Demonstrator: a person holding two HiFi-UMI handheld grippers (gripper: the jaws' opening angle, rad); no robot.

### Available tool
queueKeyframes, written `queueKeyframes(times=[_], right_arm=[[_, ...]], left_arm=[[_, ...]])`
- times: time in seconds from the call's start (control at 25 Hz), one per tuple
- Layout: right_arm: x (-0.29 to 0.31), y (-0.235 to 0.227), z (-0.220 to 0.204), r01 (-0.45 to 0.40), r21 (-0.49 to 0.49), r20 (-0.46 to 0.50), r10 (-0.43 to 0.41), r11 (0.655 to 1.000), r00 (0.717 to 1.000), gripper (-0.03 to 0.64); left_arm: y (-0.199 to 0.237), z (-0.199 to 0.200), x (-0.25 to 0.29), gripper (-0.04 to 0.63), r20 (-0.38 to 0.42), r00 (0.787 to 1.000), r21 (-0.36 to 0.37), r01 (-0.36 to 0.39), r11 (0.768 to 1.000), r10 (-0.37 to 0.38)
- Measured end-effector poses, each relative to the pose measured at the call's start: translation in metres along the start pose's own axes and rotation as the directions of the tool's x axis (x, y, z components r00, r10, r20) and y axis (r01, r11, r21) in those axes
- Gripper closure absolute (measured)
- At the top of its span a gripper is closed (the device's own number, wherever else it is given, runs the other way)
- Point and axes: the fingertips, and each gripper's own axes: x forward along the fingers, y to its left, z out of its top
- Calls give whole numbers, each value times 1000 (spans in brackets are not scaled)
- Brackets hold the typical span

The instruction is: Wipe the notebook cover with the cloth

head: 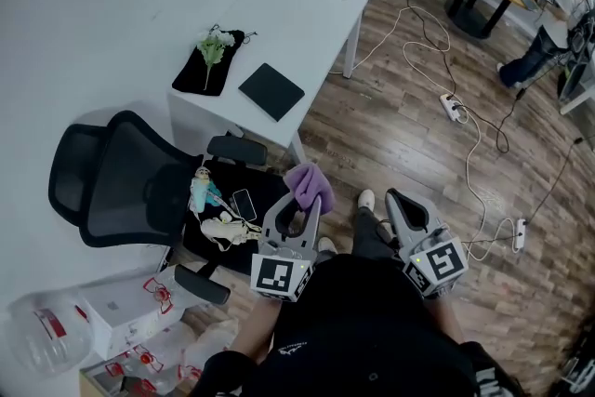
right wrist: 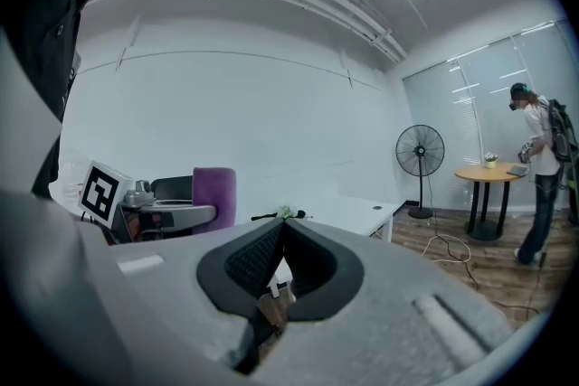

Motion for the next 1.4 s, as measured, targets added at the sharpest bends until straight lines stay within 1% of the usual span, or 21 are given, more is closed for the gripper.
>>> queueKeyframes(times=[0.16,0.28,0.44,0.6,0.76,0.92,1.0,1.2,1.4], right_arm=[[22,-9,1,-45,-2,-8,45,999,999,612],[48,-23,6,-99,-11,-10,99,995,995,612],[90,-47,17,-173,-17,-16,172,985,985,612],[137,-71,33,-246,-44,-34,245,968,969,612],[172,-95,51,-333,-58,-50,331,941,942,612],[201,-119,65,-401,-58,-60,398,914,915,612],[214,-135,72,-433,-54,-63,430,900,901,612],[244,-170,81,-519,-64,-83,514,852,854,612],[268,-197,87,-574,-81,-101,567,815,818,612]], left_arm=[[17,1,10,508,0,999,-14,-51,999,51],[31,0,23,508,1,994,-16,-110,994,110],[57,4,50,508,5,980,-22,-198,980,198],[81,15,85,508,13,964,-28,-264,964,264],[96,28,118,508,25,942,-39,-334,942,335],[104,37,149,508,15,918,-41,-395,918,396],[106,41,166,508,12,904,-40,-427,903,428],[111,58,209,508,35,864,-35,-500,865,501],[116,61,243,508,51,830,-68,-552,831,555]])
